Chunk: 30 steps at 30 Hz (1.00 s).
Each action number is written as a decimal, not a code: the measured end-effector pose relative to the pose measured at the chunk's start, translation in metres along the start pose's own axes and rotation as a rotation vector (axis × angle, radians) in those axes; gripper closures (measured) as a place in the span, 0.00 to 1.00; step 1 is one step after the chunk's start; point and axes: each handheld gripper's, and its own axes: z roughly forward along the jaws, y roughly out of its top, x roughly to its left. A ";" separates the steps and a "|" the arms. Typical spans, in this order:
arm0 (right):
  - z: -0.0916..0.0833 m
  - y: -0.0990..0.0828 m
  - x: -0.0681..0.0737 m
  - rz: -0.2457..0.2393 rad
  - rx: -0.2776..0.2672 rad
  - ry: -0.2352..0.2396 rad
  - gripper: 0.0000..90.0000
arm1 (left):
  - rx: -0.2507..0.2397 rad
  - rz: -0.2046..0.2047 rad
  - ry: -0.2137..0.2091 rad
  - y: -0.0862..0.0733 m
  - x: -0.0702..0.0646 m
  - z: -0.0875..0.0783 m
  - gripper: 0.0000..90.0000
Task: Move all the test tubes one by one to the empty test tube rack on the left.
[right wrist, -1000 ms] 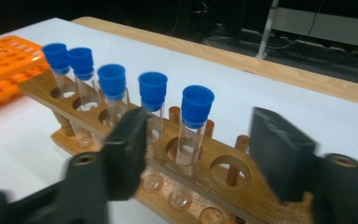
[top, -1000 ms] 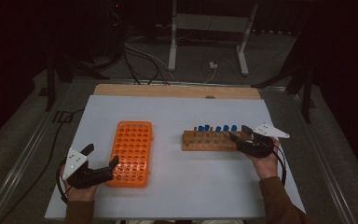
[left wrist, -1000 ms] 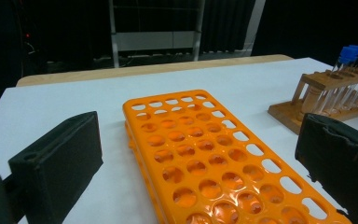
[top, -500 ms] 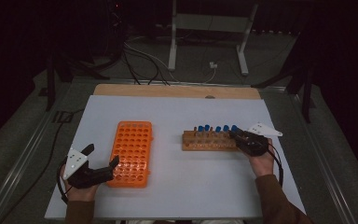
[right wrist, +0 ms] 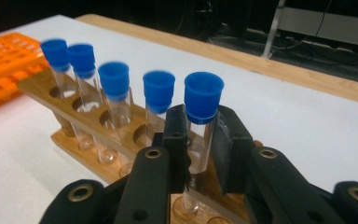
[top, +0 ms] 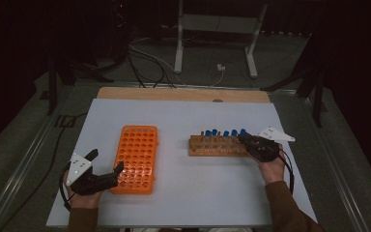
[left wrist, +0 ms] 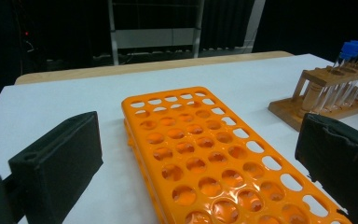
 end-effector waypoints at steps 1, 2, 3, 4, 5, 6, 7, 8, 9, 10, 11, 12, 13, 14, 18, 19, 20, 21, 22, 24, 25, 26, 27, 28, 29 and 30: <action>-0.001 0.001 0.000 0.003 -0.003 0.001 0.85 | 0.000 0.000 0.000 0.000 0.000 0.000 0.02; -0.001 0.001 0.000 0.003 -0.003 0.001 0.85 | 0.000 0.000 -0.001 0.000 0.000 0.000 0.02; -0.004 0.003 0.000 0.007 -0.011 0.003 0.85 | 0.000 -0.002 -0.001 0.000 0.000 0.000 0.02; -0.005 0.004 0.000 0.012 -0.014 0.006 0.85 | 0.001 -0.001 -0.002 0.000 0.000 0.000 0.02; -0.006 0.005 0.000 0.012 -0.021 0.006 0.85 | 0.001 -0.003 -0.001 0.000 -0.001 0.001 0.02; -0.007 0.006 0.000 0.015 -0.026 0.006 0.85 | 0.002 -0.002 -0.001 0.000 -0.001 0.001 0.02; -0.008 0.008 0.000 0.013 -0.032 0.008 0.85 | 0.002 -0.002 -0.001 0.000 -0.001 0.001 0.02; -0.010 0.009 0.000 0.013 -0.037 0.007 0.85 | 0.002 -0.002 -0.003 0.000 -0.001 0.002 0.02; -0.011 0.010 0.001 0.011 -0.040 0.007 0.85 | 0.005 0.001 -0.003 0.000 -0.001 0.002 0.02; -0.011 0.010 0.001 0.011 -0.040 0.007 0.85 | 0.005 0.001 -0.003 0.000 -0.001 0.002 0.02; -0.012 0.013 0.001 0.006 -0.046 0.007 0.85 | 0.005 0.001 -0.003 0.000 -0.001 0.002 0.02; -0.014 0.014 0.002 0.003 -0.050 0.007 0.85 | 0.005 0.002 -0.004 0.000 -0.001 0.002 0.02; -0.014 0.015 0.002 0.002 -0.053 0.006 0.85 | 0.006 0.001 -0.003 0.000 -0.001 0.002 0.02; -0.016 0.017 0.002 0.001 -0.057 0.006 0.85 | 0.006 0.001 -0.003 0.000 -0.001 0.002 0.02; -0.021 0.022 0.003 -0.004 -0.074 0.004 0.85 | 0.005 -0.001 -0.003 -0.001 -0.001 0.002 0.02; -0.022 0.023 0.003 -0.008 -0.077 0.003 0.85 | 0.006 0.000 -0.003 -0.001 -0.001 0.002 0.02; -0.024 0.025 0.003 -0.012 -0.081 0.002 0.85 | 0.006 0.000 -0.003 -0.001 -0.001 0.002 0.02; -0.024 0.025 0.003 -0.012 -0.081 0.002 0.85 | 0.006 0.000 -0.004 -0.001 -0.001 0.002 0.02; -0.026 0.027 0.004 -0.016 -0.088 0.003 0.85 | 0.006 0.000 -0.003 -0.001 -0.001 0.002 0.02; -0.028 0.030 0.004 -0.020 -0.094 0.006 0.85 | 0.006 0.000 -0.003 -0.001 -0.001 0.002 0.02; -0.028 0.030 0.004 -0.020 -0.094 0.006 0.85 | 0.006 0.000 -0.003 -0.001 -0.001 0.002 0.02; -0.030 0.032 0.005 -0.024 -0.103 0.007 0.85 | 0.006 0.000 -0.002 -0.001 -0.001 0.002 0.02; -0.032 0.034 0.006 -0.027 -0.107 0.010 0.85 | 0.006 0.000 -0.002 -0.001 -0.001 0.002 0.02; -0.033 0.034 0.007 -0.031 -0.110 0.009 0.85 | 0.006 -0.001 -0.002 -0.001 -0.001 0.002 0.02; -0.034 0.035 0.008 -0.033 -0.111 0.009 0.85 | 0.006 0.000 -0.002 -0.001 -0.001 0.002 0.02; -0.034 0.036 0.008 -0.037 -0.113 0.009 0.85 | 0.006 -0.001 -0.003 -0.001 -0.001 0.002 0.02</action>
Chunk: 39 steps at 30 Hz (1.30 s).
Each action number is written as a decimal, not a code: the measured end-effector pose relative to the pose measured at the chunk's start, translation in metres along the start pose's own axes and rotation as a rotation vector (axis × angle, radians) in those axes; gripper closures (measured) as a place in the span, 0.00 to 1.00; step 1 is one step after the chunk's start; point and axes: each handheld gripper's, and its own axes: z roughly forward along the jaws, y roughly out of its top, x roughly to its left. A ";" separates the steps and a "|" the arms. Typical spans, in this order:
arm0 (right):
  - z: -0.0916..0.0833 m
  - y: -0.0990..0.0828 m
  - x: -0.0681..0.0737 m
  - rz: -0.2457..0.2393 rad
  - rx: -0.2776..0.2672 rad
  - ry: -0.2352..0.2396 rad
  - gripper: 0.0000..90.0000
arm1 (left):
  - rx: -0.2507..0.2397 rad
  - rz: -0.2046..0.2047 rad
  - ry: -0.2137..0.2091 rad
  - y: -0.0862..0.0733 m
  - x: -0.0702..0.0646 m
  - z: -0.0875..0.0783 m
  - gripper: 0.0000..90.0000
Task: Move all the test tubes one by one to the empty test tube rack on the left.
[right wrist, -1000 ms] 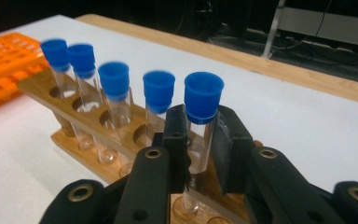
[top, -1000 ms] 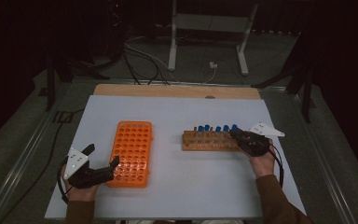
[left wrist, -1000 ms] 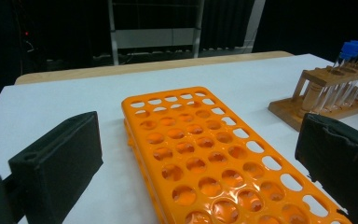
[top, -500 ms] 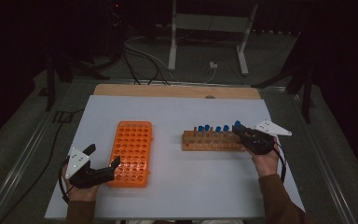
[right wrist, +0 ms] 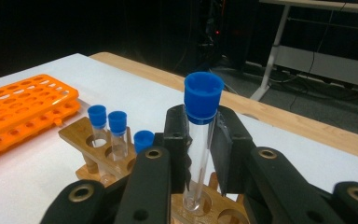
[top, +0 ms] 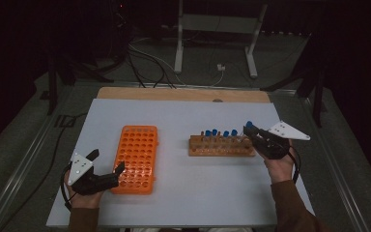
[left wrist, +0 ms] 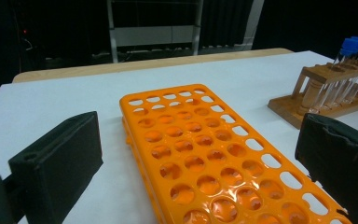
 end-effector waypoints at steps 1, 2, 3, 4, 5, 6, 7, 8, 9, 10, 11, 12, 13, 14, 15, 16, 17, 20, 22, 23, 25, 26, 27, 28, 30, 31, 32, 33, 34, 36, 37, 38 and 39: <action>0.000 0.000 0.000 0.000 0.000 0.000 0.85 | 0.000 0.000 0.000 0.000 0.000 0.000 0.02; -0.002 0.001 0.001 -0.003 -0.006 0.003 0.85 | 0.001 0.000 0.000 0.000 0.000 0.000 0.02; -0.003 0.002 0.002 -0.001 -0.007 0.004 0.85 | 0.001 0.001 0.000 0.000 0.000 0.000 0.02; -0.003 0.002 0.002 -0.001 -0.007 0.004 0.85 | 0.001 0.001 0.000 0.000 0.000 0.000 0.02; -0.004 0.003 0.003 -0.006 -0.012 0.009 0.85 | 0.002 0.001 0.001 0.000 0.000 0.000 0.02; -0.005 0.003 0.004 -0.007 -0.011 0.011 0.85 | 0.002 0.001 0.000 0.000 0.000 0.000 0.02; -0.005 0.003 0.006 -0.010 -0.007 0.018 0.85 | 0.002 0.001 0.000 0.000 0.000 0.000 0.02; -0.005 0.003 0.007 -0.011 -0.003 0.024 0.85 | 0.002 0.002 0.000 0.000 -0.001 0.000 0.02; -0.005 0.003 0.009 -0.013 -0.001 0.030 0.85 | 0.002 0.000 -0.002 0.001 -0.001 0.001 0.02; -0.005 0.003 0.011 -0.018 0.001 0.035 0.85 | 0.001 0.000 -0.003 0.001 -0.002 0.001 0.02; -0.005 0.002 0.012 -0.020 0.002 0.042 0.85 | 0.002 0.001 -0.005 0.001 -0.003 0.001 0.02; -0.005 0.002 0.014 -0.021 0.002 0.047 0.85 | 0.002 0.002 -0.006 0.001 -0.004 0.002 0.02; -0.005 0.002 0.014 -0.021 0.002 0.047 0.85 | 0.003 0.008 -0.011 0.002 -0.006 0.002 0.02; -0.004 0.002 0.018 -0.023 0.002 0.059 0.85 | 0.004 0.010 -0.013 0.003 -0.007 0.003 0.02; -0.003 0.001 0.021 -0.023 0.001 0.070 0.85 | 0.001 0.011 -0.021 0.004 -0.009 0.004 0.02; -0.003 0.001 0.023 -0.022 0.001 0.076 0.85 | -0.001 0.013 -0.025 0.005 -0.011 0.004 0.02; -0.002 0.001 0.025 -0.024 0.001 0.085 0.85 | -0.003 0.011 -0.025 0.006 -0.014 0.006 0.02; 0.000 0.001 0.033 -0.022 0.001 0.114 0.85 | -0.001 0.005 -0.043 0.013 -0.025 0.011 0.02; 0.001 0.002 0.038 -0.030 0.004 0.131 0.85 | 0.003 0.026 -0.062 0.017 -0.032 0.014 0.02; 0.001 0.003 0.040 -0.033 0.005 0.138 0.85 | 0.003 0.026 -0.062 0.017 -0.032 0.014 0.02; 0.002 0.003 0.044 -0.034 0.004 0.157 0.85 | 0.003 0.045 -0.080 0.022 -0.041 0.017 0.02; 0.003 0.004 0.046 -0.032 0.005 0.166 0.85 | 0.002 0.055 -0.106 0.027 -0.049 0.021 0.02; 0.004 0.003 0.048 -0.030 0.009 0.173 0.85 | 0.002 0.055 -0.106 0.027 -0.049 0.021 0.02; 0.004 0.003 0.050 -0.033 0.012 0.178 0.85 | 0.004 0.062 -0.121 0.029 -0.053 0.023 0.02; 0.006 0.002 0.052 -0.031 0.018 0.190 0.85 | 0.008 0.072 -0.141 0.032 -0.061 0.029 0.02; 0.006 0.002 0.054 -0.031 0.020 0.197 0.85 | 0.002 0.078 -0.169 0.037 -0.072 0.037 0.02; 0.006 0.002 0.054 -0.031 0.020 0.197 0.85 | 0.002 0.078 -0.169 0.037 -0.072 0.037 0.02; 0.007 0.001 0.056 -0.030 0.026 0.208 0.85 | -0.005 0.079 -0.180 0.040 -0.077 0.041 0.02; 0.007 0.000 0.057 -0.028 0.027 0.214 0.85 | -0.015 0.086 -0.204 0.045 -0.087 0.049 0.02; 0.008 0.000 0.058 -0.024 0.030 0.220 0.85 | -0.018 0.086 -0.212 0.047 -0.091 0.052 0.02; 0.008 0.000 0.059 -0.024 0.032 0.225 0.85 | -0.021 0.084 -0.230 0.049 -0.097 0.057 0.02; 0.009 -0.001 0.060 -0.024 0.035 0.227 0.85 | -0.016 0.089 -0.256 0.053 -0.107 0.065 0.02; 0.009 -0.001 0.061 -0.025 0.035 0.231 0.85 | -0.016 0.089 -0.256 0.053 -0.107 0.065 0.02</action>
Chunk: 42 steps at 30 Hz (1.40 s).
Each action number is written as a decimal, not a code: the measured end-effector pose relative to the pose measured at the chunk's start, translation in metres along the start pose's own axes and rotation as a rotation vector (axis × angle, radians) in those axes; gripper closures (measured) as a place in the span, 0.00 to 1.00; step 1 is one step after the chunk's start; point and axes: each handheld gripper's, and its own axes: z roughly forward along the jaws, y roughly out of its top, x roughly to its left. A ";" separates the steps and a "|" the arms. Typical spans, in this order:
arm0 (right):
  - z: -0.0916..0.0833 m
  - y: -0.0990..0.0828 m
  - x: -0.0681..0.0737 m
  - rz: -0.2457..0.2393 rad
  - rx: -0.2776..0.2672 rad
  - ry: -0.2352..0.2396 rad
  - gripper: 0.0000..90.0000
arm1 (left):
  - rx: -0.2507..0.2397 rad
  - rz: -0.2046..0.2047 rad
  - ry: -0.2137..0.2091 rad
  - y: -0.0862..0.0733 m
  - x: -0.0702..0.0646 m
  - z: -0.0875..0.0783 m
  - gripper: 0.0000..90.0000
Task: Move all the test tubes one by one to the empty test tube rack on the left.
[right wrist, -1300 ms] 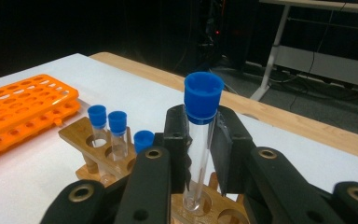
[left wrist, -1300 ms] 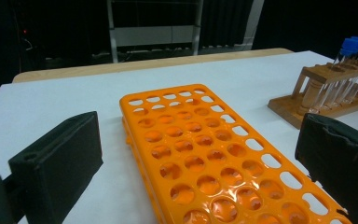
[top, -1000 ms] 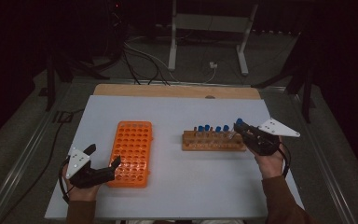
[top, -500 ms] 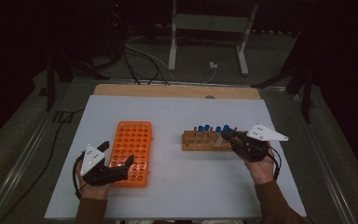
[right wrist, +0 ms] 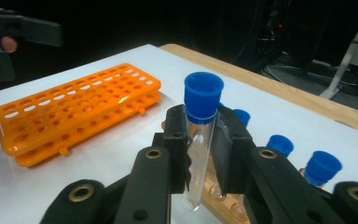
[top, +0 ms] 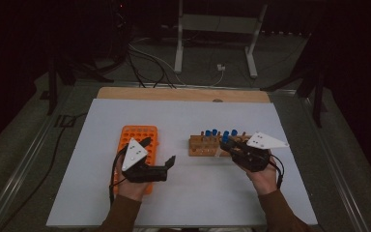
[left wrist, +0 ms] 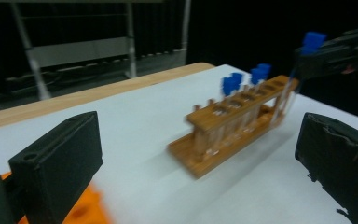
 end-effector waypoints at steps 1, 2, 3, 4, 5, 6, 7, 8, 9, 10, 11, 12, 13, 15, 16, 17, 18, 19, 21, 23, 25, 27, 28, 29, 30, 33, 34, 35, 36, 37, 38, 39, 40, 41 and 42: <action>0.000 0.000 0.001 0.000 0.001 0.002 0.85 | 0.006 0.003 -0.012 0.002 -0.003 0.005 0.02; 0.001 0.000 0.002 0.001 0.003 0.006 0.85 | 0.017 0.005 -0.032 0.003 -0.007 0.011 0.03; 0.001 0.000 0.002 0.001 0.004 0.008 0.85 | 0.034 0.006 -0.063 0.005 -0.012 0.021 0.05; 0.002 0.000 0.003 0.004 0.006 0.012 0.85 | 0.034 0.006 -0.063 0.005 -0.012 0.021 0.05; 0.002 0.001 0.004 0.003 0.009 0.015 0.85 | 0.044 0.009 -0.068 0.005 -0.015 0.026 0.05; 0.003 0.001 0.004 0.005 0.011 0.017 0.85 | 0.051 0.008 -0.078 0.005 -0.017 0.030 0.06; 0.004 0.001 0.005 0.006 0.014 0.022 0.85 | 0.056 0.004 -0.085 0.005 -0.020 0.034 0.06; 0.005 0.001 0.006 0.008 0.017 0.026 0.85 | 0.063 0.005 -0.090 0.004 -0.022 0.038 0.07; 0.006 0.000 0.007 0.010 0.020 0.031 0.85 | 0.071 0.007 -0.095 0.004 -0.024 0.041 0.07; 0.007 0.000 0.008 0.008 0.022 0.034 0.85 | 0.086 0.003 -0.101 0.003 -0.028 0.048 0.09; 0.009 0.000 0.009 0.008 0.027 0.037 0.85 | 0.086 0.003 -0.101 0.003 -0.028 0.048 0.10; 0.010 0.000 0.010 0.008 0.030 0.041 0.85 | 0.093 -0.001 -0.105 0.003 -0.029 0.050 0.13; 0.010 0.000 0.010 0.008 0.030 0.041 0.85 | 0.097 -0.001 -0.110 0.003 -0.031 0.053 0.13; 0.012 0.000 0.013 0.006 0.030 0.054 0.85 | 0.102 0.000 -0.118 0.002 -0.034 0.057 0.18; 0.013 0.001 0.014 0.006 0.030 0.057 0.85 | 0.107 0.004 -0.128 0.002 -0.036 0.060 0.19; 0.013 0.001 0.014 0.006 0.030 0.057 0.85 | 0.109 0.008 -0.132 0.002 -0.038 0.061 0.19; 0.015 0.001 0.016 0.004 0.029 0.066 0.85 | 0.114 0.018 -0.133 0.001 -0.041 0.064 0.20; 0.016 0.001 0.017 0.001 0.031 0.070 0.85 | 0.117 0.027 -0.134 0.001 -0.044 0.066 0.23; 0.017 0.001 0.020 -0.001 0.035 0.078 0.85 | 0.118 0.057 -0.135 0.001 -0.051 0.069 0.27; 0.019 0.001 0.022 -0.004 0.038 0.082 0.85 | 0.118 0.077 -0.138 0.001 -0.055 0.071 0.32; 0.020 0.001 0.023 -0.006 0.039 0.087 0.85 | 0.120 0.086 -0.139 0.001 -0.056 0.072 0.37; 0.020 0.001 0.023 -0.006 0.040 0.088 0.85 | 0.117 0.089 -0.139 0.001 -0.058 0.073 0.40; 0.021 0.001 0.023 -0.004 0.041 0.092 0.85 | 0.114 0.087 -0.142 0.001 -0.059 0.074 0.43; 0.021 0.001 0.024 -0.003 0.039 0.096 0.85 | 0.117 0.090 -0.149 0.001 -0.059 0.075 0.49; 0.021 0.001 0.024 -0.001 0.037 0.098 0.85 | 0.123 0.095 -0.151 0.001 -0.059 0.076 0.53; 0.021 0.002 0.025 0.007 0.033 0.106 0.85 | 0.132 0.099 -0.176 0.000 -0.060 0.078 0.63; 0.021 0.002 0.025 0.006 0.033 0.107 0.85 | 0.134 0.103 -0.191 -0.001 -0.061 0.079 0.66; 0.021 0.002 0.025 0.006 0.033 0.108 0.85 | 0.134 0.103 -0.191 -0.001 -0.061 0.079 0.69; 0.021 0.002 0.025 0.005 0.033 0.109 0.85 | 0.133 0.102 -0.193 -0.001 -0.061 0.079 0.71; 0.021 0.002 0.026 0.006 0.034 0.112 0.85 | 0.131 0.101 -0.198 -0.001 -0.061 0.080 0.74; 0.022 0.002 0.026 0.007 0.035 0.114 0.85 | 0.131 0.100 -0.200 -0.001 -0.061 0.080 0.76; 0.022 0.002 0.026 0.007 0.035 0.116 0.85 | 0.131 0.100 -0.200 -0.001 -0.061 0.080 0.79; 0.022 0.002 0.027 0.006 0.035 0.118 0.85 | 0.131 0.100 -0.201 -0.002 -0.061 0.080 0.81; 0.022 0.002 0.027 0.004 0.035 0.120 0.85 | 0.132 0.102 -0.201 -0.002 -0.061 0.081 0.82; 0.023 0.002 0.027 0.003 0.036 0.121 0.85 | 0.131 0.111 -0.194 -0.002 -0.061 0.080 0.84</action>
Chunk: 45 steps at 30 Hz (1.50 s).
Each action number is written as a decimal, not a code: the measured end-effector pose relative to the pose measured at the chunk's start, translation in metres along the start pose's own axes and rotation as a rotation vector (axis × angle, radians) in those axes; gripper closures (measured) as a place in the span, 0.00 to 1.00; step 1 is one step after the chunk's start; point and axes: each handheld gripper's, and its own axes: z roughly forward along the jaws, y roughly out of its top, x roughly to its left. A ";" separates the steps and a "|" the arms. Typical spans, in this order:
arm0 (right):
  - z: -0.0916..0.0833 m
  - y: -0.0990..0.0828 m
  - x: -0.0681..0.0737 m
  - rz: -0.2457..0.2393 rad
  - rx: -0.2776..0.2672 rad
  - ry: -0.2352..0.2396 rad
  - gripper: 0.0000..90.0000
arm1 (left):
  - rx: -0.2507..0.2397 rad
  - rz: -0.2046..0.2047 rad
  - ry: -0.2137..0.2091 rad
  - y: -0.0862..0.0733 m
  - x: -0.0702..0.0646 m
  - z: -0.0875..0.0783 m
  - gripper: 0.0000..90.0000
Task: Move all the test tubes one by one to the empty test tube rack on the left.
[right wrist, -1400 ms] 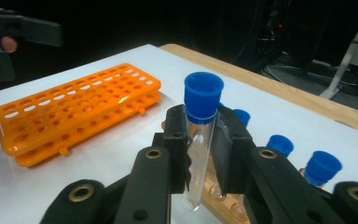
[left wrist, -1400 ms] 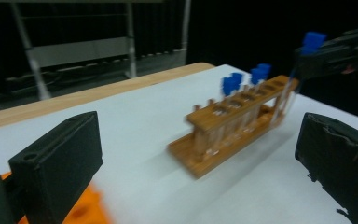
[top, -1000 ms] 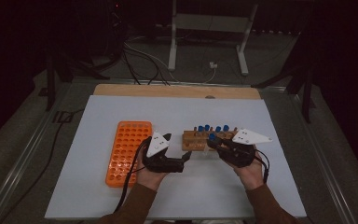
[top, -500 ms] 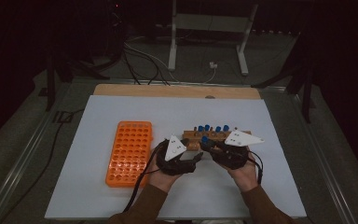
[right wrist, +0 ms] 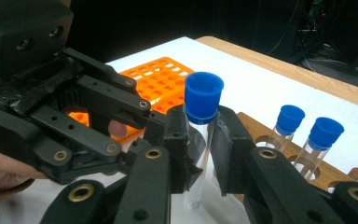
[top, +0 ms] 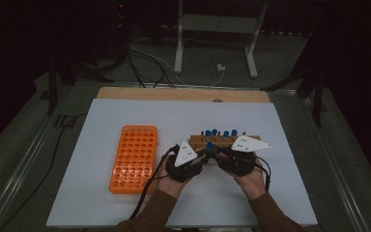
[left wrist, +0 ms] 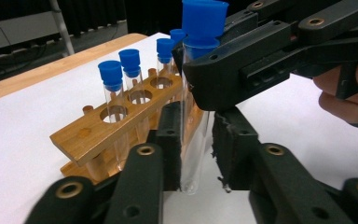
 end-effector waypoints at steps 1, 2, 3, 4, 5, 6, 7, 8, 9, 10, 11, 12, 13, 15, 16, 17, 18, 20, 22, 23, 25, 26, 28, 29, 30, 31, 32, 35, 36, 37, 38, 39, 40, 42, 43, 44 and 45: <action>0.000 0.000 0.000 -0.001 0.000 0.000 0.85 | 0.000 0.000 0.000 0.000 0.000 0.000 0.86; 0.000 0.000 0.000 -0.001 -0.001 0.002 0.85 | -0.002 0.001 0.000 0.000 0.000 0.000 0.86; 0.000 0.000 0.000 0.000 -0.002 0.004 0.85 | -0.003 0.002 -0.001 0.000 0.000 -0.001 0.86; 0.000 0.000 0.000 0.001 -0.003 0.005 0.85 | -0.004 0.004 -0.001 0.000 0.000 -0.001 0.87; -0.001 0.000 0.000 0.005 -0.004 0.006 0.84 | -0.003 0.007 -0.001 0.000 0.000 -0.001 0.87; -0.001 0.000 -0.001 0.009 -0.007 0.007 0.82 | -0.003 0.008 -0.002 0.000 0.000 -0.002 0.87; -0.002 0.001 -0.001 0.013 -0.012 0.006 0.77 | -0.001 0.010 0.001 0.000 0.001 -0.003 0.87; -0.003 0.001 -0.002 0.021 -0.025 0.014 0.73 | 0.001 0.008 0.008 0.000 0.002 -0.004 0.87; -0.005 0.002 -0.003 0.027 -0.034 0.020 0.68 | 0.003 0.001 0.010 -0.001 0.004 -0.006 0.87; -0.008 0.003 -0.005 0.035 -0.045 0.023 0.63 | 0.003 0.001 0.010 -0.001 0.004 -0.006 0.87; -0.010 0.003 -0.006 0.038 -0.053 0.014 0.58 | 0.003 -0.003 0.016 -0.001 0.006 -0.007 0.87; -0.013 0.004 -0.008 0.040 -0.058 0.005 0.54 | 0.001 -0.016 0.020 -0.002 0.008 -0.009 0.87; -0.015 0.004 -0.010 0.040 -0.060 -0.007 0.49 | 0.001 -0.026 0.022 -0.003 0.010 -0.011 0.87; -0.017 0.004 -0.012 0.036 -0.060 -0.021 0.45 | 0.003 -0.036 0.031 -0.004 0.015 -0.016 0.87; -0.020 0.002 -0.016 0.033 -0.042 -0.062 0.38 | 0.006 -0.043 0.040 -0.005 0.019 -0.023 0.87; -0.022 0.000 -0.019 0.036 -0.036 -0.071 0.35 | 0.006 -0.043 0.040 -0.005 0.019 -0.023 0.87; -0.023 -0.001 -0.020 0.039 -0.032 -0.079 0.31 | 0.002 -0.051 0.049 -0.006 0.022 -0.030 0.87; -0.024 -0.003 -0.023 0.047 -0.023 -0.097 0.28 | -0.003 -0.057 0.052 -0.007 0.025 -0.034 0.87; -0.028 -0.008 -0.030 0.057 0.003 -0.131 0.20 | -0.008 -0.076 0.062 -0.010 0.031 -0.046 0.87; -0.031 -0.010 -0.033 0.061 0.007 -0.144 0.18 | -0.008 -0.076 0.062 -0.010 0.031 -0.046 0.87; -0.036 -0.013 -0.038 0.075 0.003 -0.159 0.16 | -0.010 -0.084 0.078 -0.014 0.036 -0.057 0.87; -0.040 -0.014 -0.041 0.079 -0.005 -0.164 0.16 | -0.010 -0.084 0.078 -0.014 0.036 -0.057 0.87; -0.045 -0.016 -0.044 0.085 -0.015 -0.176 0.13 | -0.007 -0.084 0.086 -0.017 0.039 -0.064 0.87; -0.047 -0.017 -0.046 0.086 -0.018 -0.186 0.11 | -0.007 -0.086 0.093 -0.019 0.041 -0.068 0.87; -0.050 -0.019 -0.048 0.091 -0.018 -0.199 0.10 | -0.009 -0.095 0.103 -0.023 0.045 -0.077 0.87; -0.052 -0.020 -0.049 0.094 -0.017 -0.205 0.08 | -0.011 -0.096 0.107 -0.025 0.047 -0.081 0.87; -0.054 -0.021 -0.051 0.096 -0.015 -0.211 0.07 | -0.011 -0.096 0.107 -0.025 0.047 -0.081 0.87; -0.058 -0.025 -0.054 0.096 0.002 -0.241 0.02 | -0.011 -0.105 0.116 -0.031 0.052 -0.090 0.87; -0.060 -0.027 -0.055 0.101 -0.001 -0.249 0.02 | -0.009 -0.113 0.124 -0.036 0.054 -0.098 0.87; -0.062 -0.029 -0.056 0.108 -0.007 -0.254 0.02 | -0.007 -0.117 0.125 -0.038 0.055 -0.101 0.87; -0.065 -0.030 -0.057 0.115 -0.017 -0.260 0.02 | -0.007 -0.117 0.125 -0.038 0.055 -0.101 0.87; -0.066 -0.032 -0.058 0.120 -0.027 -0.267 0.02 | -0.008 -0.121 0.130 -0.040 0.056 -0.103 0.87; -0.068 -0.033 -0.058 0.127 -0.032 -0.272 0.02 | -0.007 -0.122 0.132 -0.041 0.057 -0.105 0.87; -0.070 -0.037 -0.059 0.142 -0.044 -0.282 0.02 | -0.003 -0.129 0.136 -0.046 0.059 -0.111 0.87; -0.071 -0.040 -0.060 0.146 -0.048 -0.288 0.02 | 0.002 -0.133 0.142 -0.050 0.059 -0.116 0.87; -0.072 -0.042 -0.061 0.152 -0.052 -0.294 0.02 | 0.002 -0.136 0.144 -0.052 0.060 -0.118 0.87; -0.073 -0.044 -0.062 0.158 -0.048 -0.293 0.02 | 0.003 -0.135 0.146 -0.053 0.060 -0.120 0.87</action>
